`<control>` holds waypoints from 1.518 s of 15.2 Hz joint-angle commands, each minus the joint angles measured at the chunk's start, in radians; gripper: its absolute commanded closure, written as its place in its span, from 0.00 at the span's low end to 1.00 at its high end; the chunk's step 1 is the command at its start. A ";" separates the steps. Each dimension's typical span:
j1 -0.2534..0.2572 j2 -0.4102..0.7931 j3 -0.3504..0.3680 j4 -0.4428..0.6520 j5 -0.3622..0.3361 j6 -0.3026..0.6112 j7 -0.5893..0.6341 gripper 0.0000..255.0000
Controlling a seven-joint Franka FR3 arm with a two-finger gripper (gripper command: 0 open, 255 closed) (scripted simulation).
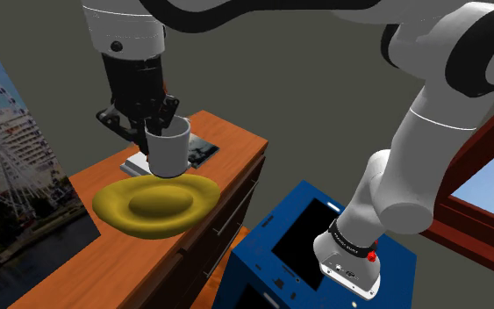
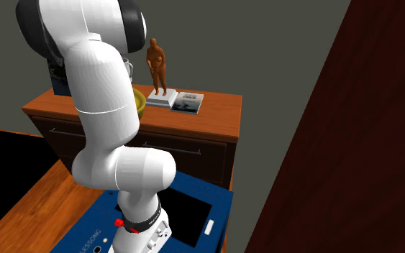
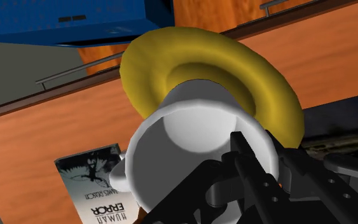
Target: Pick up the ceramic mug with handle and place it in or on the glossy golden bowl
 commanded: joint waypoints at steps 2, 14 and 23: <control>-0.001 0.000 0.000 -0.039 0.000 0.040 0.002 1.00; -0.001 0.022 -0.003 -0.174 -0.013 0.194 0.011 1.00; -0.001 0.022 -0.003 -0.174 -0.013 0.194 0.011 0.00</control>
